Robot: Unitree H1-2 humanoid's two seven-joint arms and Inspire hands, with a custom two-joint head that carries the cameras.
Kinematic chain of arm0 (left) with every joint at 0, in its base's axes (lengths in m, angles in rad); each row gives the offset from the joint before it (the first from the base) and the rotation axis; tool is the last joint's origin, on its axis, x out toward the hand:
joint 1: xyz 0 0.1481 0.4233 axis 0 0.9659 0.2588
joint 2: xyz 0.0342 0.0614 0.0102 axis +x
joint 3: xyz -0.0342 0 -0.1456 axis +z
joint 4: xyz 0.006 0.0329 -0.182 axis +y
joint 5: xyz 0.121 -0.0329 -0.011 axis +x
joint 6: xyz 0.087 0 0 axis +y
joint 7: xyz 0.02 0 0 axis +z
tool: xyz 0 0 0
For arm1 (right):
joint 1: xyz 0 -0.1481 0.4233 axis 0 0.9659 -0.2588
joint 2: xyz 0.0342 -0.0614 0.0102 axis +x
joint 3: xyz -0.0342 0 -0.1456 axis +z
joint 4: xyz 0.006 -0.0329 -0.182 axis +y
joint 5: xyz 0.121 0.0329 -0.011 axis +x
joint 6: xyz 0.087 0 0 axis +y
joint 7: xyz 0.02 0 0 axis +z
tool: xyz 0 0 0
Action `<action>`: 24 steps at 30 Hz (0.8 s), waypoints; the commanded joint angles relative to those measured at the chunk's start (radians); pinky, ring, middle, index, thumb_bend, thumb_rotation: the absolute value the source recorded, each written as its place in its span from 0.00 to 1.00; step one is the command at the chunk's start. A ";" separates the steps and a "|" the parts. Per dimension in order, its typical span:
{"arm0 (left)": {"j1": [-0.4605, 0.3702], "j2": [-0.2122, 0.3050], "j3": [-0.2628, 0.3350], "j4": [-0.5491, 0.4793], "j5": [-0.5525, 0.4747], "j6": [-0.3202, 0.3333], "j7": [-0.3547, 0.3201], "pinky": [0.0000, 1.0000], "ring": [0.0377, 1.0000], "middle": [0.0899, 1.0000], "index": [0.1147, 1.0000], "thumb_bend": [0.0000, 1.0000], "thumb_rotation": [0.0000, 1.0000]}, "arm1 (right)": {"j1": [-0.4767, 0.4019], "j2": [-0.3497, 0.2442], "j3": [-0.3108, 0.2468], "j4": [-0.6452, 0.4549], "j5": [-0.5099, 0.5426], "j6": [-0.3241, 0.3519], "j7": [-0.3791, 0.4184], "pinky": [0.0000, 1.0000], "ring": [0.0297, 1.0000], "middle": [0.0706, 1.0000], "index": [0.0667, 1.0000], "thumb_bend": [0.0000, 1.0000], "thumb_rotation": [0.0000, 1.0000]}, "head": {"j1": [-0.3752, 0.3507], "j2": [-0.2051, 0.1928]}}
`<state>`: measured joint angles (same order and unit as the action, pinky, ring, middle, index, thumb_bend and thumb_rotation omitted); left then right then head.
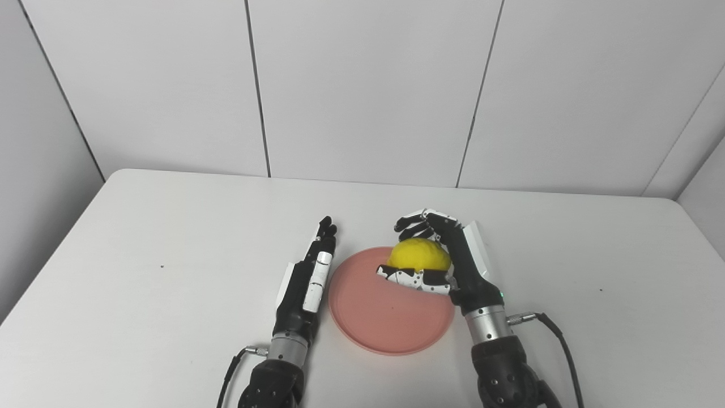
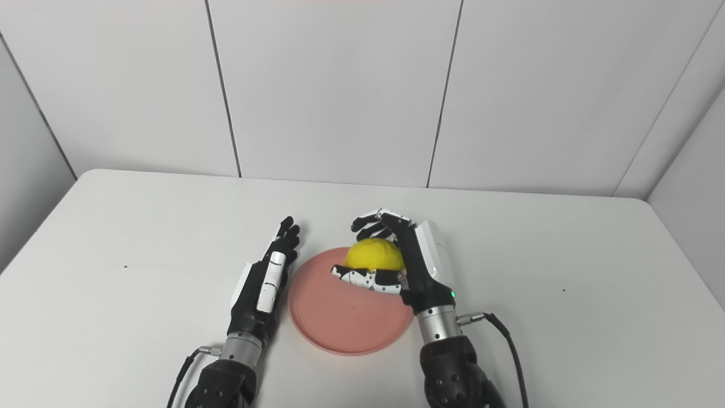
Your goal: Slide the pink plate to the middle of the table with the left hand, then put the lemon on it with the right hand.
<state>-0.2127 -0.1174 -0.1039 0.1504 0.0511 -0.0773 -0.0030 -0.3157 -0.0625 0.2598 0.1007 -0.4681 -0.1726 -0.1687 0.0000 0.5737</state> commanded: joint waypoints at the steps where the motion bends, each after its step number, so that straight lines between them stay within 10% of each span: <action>1: -0.009 -0.013 -0.004 -0.019 0.009 -0.021 0.011 0.99 0.98 0.97 0.96 0.59 1.00 | -0.036 0.008 0.008 0.005 -0.009 -0.067 -0.004 0.25 0.35 0.44 0.49 0.51 0.00 | 0.001 0.001; 24: -0.015 -0.003 -0.004 -0.039 0.006 0.003 0.001 1.00 1.00 0.99 0.98 0.59 1.00 | -0.036 -0.020 0.074 0.147 -0.157 -0.081 -0.025 0.33 0.43 0.43 0.49 0.51 0.00 | 0.003 0.004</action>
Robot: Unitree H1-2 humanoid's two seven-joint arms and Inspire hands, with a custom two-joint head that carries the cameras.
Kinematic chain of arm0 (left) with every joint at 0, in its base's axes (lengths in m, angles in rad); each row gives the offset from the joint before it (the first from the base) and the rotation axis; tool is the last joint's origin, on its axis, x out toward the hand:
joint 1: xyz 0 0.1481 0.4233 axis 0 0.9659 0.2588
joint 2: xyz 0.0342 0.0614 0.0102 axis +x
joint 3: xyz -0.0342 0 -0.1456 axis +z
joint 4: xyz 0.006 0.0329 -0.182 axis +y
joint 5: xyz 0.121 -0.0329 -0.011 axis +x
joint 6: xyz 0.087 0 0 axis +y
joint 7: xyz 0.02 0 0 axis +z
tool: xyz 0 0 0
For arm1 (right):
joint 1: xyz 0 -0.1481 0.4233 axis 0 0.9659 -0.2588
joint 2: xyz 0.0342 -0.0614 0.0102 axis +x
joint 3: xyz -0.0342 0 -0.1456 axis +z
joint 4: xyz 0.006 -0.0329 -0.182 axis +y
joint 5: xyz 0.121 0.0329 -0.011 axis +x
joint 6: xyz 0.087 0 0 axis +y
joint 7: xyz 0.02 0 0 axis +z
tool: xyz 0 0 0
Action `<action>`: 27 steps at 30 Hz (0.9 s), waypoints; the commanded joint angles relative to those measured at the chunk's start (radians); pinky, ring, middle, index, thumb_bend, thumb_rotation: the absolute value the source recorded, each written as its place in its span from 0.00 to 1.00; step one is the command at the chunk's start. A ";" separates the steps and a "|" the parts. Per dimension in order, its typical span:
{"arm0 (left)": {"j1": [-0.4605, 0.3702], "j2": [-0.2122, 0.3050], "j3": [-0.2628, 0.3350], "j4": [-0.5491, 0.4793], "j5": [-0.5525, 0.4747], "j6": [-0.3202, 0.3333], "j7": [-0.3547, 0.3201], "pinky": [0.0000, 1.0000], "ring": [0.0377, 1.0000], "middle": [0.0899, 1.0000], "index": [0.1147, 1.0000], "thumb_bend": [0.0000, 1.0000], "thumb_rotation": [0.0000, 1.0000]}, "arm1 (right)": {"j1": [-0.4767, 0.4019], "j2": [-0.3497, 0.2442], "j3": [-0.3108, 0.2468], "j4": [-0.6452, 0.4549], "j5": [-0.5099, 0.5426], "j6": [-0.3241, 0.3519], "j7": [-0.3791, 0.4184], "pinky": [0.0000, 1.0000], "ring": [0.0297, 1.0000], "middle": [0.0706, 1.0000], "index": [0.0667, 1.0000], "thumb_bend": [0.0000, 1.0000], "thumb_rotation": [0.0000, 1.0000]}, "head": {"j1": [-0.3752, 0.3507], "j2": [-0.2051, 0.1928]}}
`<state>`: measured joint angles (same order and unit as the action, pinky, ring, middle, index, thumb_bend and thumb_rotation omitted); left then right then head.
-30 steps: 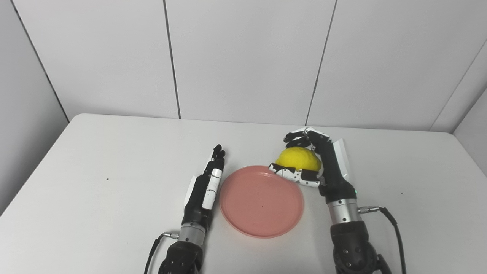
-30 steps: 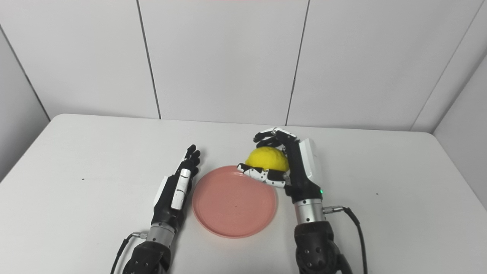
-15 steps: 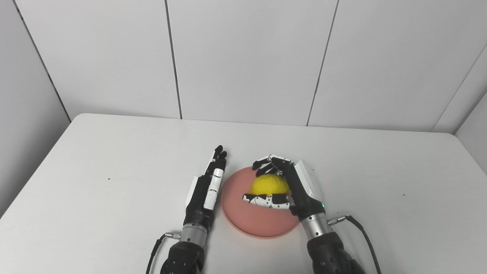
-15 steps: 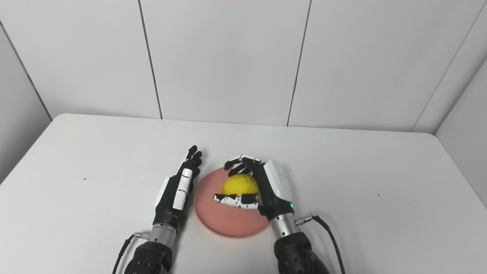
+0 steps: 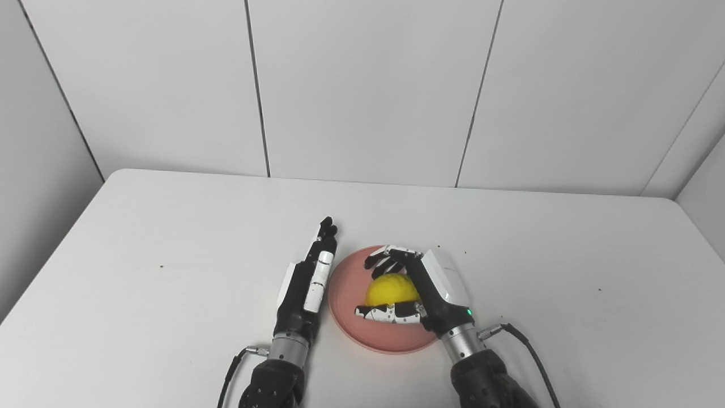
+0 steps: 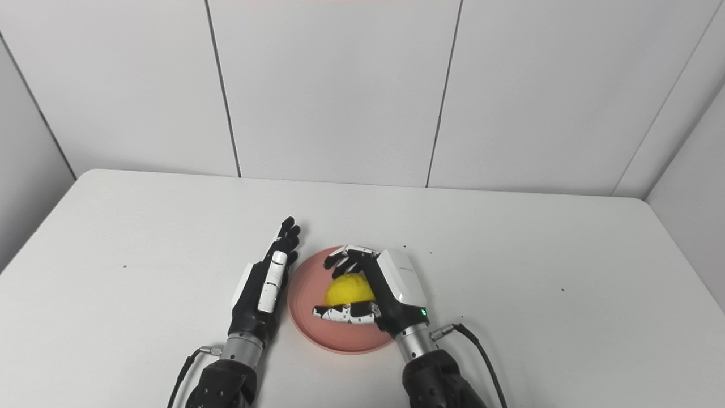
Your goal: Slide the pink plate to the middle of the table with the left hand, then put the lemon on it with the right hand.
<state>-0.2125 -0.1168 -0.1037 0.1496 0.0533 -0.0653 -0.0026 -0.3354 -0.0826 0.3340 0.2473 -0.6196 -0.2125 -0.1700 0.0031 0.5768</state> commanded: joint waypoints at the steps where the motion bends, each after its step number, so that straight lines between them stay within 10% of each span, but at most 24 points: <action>1: -0.015 -0.005 -0.003 -0.041 0.003 -0.008 0.001 1.00 1.00 0.99 0.98 0.59 1.00 | -0.016 0.001 -0.001 -0.003 -0.007 -0.045 -0.029 0.38 0.44 0.56 0.48 0.51 0.00 | -0.001 0.001; 4: -0.014 -0.004 -0.002 -0.037 0.001 -0.013 0.000 1.00 1.00 0.98 0.98 0.59 1.00 | -0.018 -0.006 0.004 -0.002 -0.015 -0.084 -0.048 0.60 0.68 0.74 0.68 0.56 0.00 | -0.001 0.002; 8: -0.013 -0.004 -0.003 -0.042 0.004 -0.007 0.002 1.00 1.00 0.98 0.97 0.58 1.00 | -0.017 -0.020 0.008 -0.004 -0.009 -0.144 -0.058 0.74 0.86 0.88 0.86 0.57 0.44 | -0.001 0.001; 17: -0.007 0.005 0.001 -0.062 -0.008 0.008 -0.012 1.00 1.00 0.99 0.98 0.57 1.00 | 0.005 -0.025 -0.019 -0.096 0.026 -0.220 -0.048 0.97 0.95 0.97 0.96 0.61 0.74 | -0.001 0.002; 27: 0.004 0.025 0.005 -0.104 0.005 0.052 -0.014 1.00 1.00 0.99 0.97 0.60 1.00 | 0.050 -0.022 -0.092 -0.160 0.171 -0.180 0.002 0.91 0.95 0.97 0.97 0.65 0.84 | 0.001 0.010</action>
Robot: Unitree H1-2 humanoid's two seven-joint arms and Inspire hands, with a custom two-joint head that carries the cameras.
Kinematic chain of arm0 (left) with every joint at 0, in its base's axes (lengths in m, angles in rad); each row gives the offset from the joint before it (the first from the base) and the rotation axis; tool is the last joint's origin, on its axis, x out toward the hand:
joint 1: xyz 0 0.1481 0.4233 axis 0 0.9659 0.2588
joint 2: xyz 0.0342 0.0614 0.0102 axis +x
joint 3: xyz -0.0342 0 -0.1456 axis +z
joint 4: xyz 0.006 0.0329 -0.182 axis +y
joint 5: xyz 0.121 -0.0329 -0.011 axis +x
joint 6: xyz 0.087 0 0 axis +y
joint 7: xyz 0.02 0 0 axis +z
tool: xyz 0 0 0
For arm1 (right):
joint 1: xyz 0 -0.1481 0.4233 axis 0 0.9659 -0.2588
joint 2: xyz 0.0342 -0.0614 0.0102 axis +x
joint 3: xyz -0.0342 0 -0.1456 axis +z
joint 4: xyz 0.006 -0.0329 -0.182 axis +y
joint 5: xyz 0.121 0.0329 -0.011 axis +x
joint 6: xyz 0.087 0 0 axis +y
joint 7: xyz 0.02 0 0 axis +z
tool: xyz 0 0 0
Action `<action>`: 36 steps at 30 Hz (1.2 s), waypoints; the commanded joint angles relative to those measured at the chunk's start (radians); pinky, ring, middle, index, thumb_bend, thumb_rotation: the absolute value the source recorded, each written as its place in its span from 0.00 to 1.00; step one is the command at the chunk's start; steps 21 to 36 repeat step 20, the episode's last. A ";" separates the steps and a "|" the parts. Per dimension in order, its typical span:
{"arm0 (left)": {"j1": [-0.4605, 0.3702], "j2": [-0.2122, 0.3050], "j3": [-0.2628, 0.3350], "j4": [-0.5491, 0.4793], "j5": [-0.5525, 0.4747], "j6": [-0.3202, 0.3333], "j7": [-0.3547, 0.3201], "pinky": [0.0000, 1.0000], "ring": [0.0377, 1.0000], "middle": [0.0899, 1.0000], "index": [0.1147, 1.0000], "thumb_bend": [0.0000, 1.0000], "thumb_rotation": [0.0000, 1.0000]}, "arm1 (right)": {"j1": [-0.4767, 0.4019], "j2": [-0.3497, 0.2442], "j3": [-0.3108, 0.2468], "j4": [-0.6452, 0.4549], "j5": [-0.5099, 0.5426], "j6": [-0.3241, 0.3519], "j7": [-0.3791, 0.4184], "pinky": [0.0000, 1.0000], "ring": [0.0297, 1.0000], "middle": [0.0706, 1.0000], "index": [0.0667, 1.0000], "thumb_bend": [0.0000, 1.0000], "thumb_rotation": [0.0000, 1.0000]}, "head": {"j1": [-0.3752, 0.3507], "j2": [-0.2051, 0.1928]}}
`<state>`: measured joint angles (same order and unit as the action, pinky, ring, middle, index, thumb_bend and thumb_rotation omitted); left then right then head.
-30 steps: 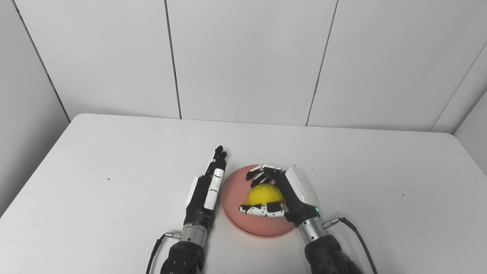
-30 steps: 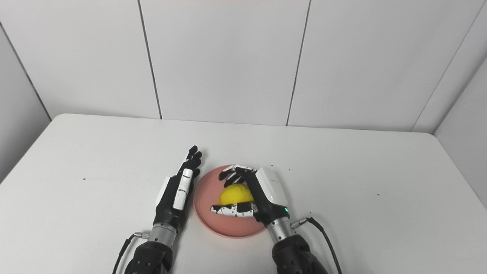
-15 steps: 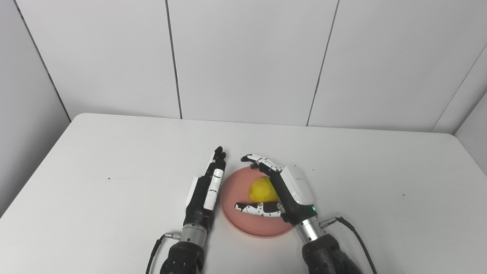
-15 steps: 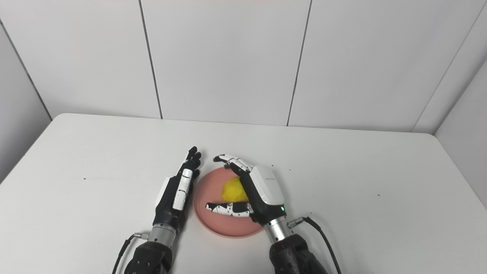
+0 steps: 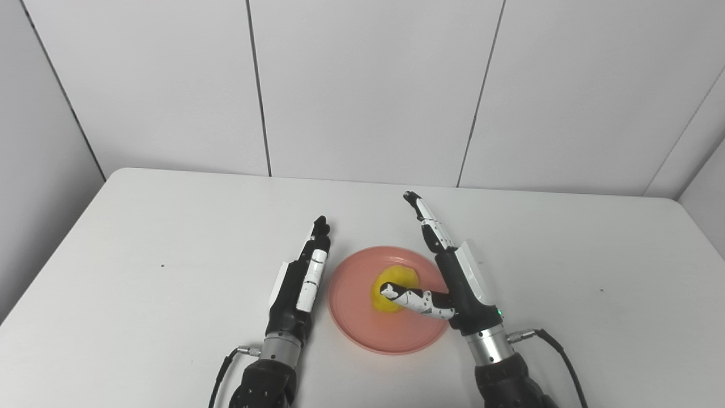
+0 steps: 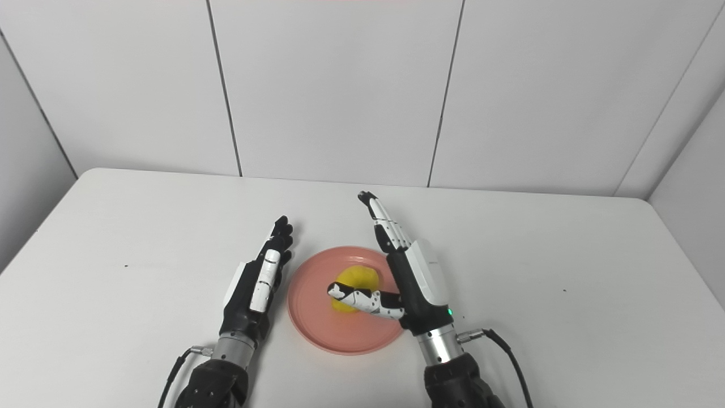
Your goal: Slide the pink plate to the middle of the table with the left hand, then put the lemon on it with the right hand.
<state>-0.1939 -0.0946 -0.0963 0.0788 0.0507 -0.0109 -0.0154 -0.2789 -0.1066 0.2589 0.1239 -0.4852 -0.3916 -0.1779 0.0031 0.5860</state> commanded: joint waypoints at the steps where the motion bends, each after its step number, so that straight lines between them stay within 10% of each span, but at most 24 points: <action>1: -0.014 0.007 -0.003 -0.035 0.011 -0.002 -0.002 1.00 1.00 1.00 0.98 0.61 1.00 | 0.000 0.003 -0.027 -0.045 0.060 0.017 0.025 0.92 0.96 0.98 0.98 0.64 0.84 | 0.001 0.003; 14: 0.020 0.053 0.005 -0.086 0.008 -0.008 -0.010 1.00 1.00 1.00 1.00 0.71 1.00 | 0.099 0.047 -0.135 -0.142 0.215 0.258 0.115 0.97 0.98 0.98 0.98 0.70 1.00 | -0.009 0.011; 36: 0.034 0.074 0.015 -0.094 -0.003 -0.024 -0.022 1.00 1.00 1.00 1.00 0.71 1.00 | 0.137 0.069 -0.154 -0.150 0.270 0.274 0.125 0.97 0.98 0.98 0.97 0.64 1.00 | -0.028 0.009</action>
